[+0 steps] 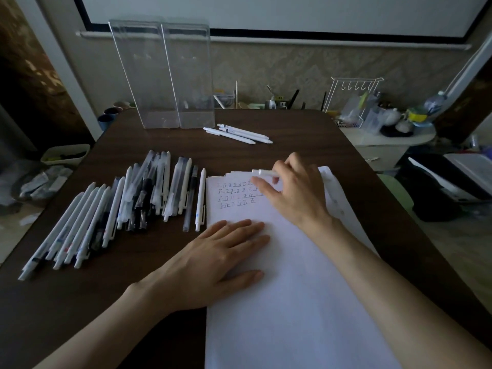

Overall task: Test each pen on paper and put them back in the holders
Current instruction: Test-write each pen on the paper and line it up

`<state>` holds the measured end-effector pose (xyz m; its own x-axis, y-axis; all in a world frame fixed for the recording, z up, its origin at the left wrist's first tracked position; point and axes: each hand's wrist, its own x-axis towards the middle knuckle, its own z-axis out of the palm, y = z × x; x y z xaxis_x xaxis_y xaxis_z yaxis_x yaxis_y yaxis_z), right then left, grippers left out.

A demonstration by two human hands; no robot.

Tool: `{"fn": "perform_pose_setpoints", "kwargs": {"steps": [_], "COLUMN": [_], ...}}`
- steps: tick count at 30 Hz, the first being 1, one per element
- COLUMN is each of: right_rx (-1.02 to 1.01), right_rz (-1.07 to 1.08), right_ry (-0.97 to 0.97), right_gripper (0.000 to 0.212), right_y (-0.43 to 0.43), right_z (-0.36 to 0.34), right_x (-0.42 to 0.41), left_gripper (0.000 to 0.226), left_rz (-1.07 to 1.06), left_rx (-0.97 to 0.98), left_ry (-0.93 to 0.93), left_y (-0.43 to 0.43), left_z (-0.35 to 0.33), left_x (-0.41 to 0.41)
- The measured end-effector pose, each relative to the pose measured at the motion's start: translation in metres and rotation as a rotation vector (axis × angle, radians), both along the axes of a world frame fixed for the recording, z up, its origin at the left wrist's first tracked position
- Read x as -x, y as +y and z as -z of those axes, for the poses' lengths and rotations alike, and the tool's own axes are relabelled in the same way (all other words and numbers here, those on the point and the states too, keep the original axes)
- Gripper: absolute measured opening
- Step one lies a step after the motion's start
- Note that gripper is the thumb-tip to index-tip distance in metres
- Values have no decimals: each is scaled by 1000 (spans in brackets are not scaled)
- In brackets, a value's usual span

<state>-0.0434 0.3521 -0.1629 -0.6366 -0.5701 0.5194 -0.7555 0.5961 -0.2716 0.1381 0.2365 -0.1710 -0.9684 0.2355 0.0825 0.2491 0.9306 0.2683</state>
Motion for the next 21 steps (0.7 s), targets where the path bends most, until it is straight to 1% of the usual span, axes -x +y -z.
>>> {"fn": "perform_pose_setpoints", "kwargs": {"steps": [2,6,8,11,12,15,16,17,19,20,21], "right_rx": [-20,59,94,136,160,338,427,505,585,593,603], "right_rz": [26,27,-19,-105,-135,-198,-211,-243,-266,-234,-176], "right_ry": [42,79,122,175,179,169,162,136,6,-117,-299], "right_gripper": [58,49,45,49,46,19,20,26,40,48,54], "right_y": [-2,-2,-2,-1,0,3,5,8,12,13,13], "right_z": [2,2,3,3,3,-5,-9,-12,-18,-19,-20], "right_x": [-2,-4,-4,-1,0,1,1,0,-4,-7,-10], "left_gripper": [64,63,63,62,62,62,61,59,55,54,54], "left_rz": [-1,-8,-6,-7,-7,-15,-23,-34,-64,-83,-102], "left_rx": [6,-16,-17,-19,-20,-35,-45,-49,-31,-14,4], "left_ry": [7,9,22,45,44,32,31,39,76,92,104], "left_y": [0,1,1,1,1,0,0,0,3,7,11], "left_z": [-1,-2,-1,-1,0,-1,-1,-2,-5,-7,-9], "left_x": [-1,-2,-1,-1,-1,0,1,1,3,6,8]}}
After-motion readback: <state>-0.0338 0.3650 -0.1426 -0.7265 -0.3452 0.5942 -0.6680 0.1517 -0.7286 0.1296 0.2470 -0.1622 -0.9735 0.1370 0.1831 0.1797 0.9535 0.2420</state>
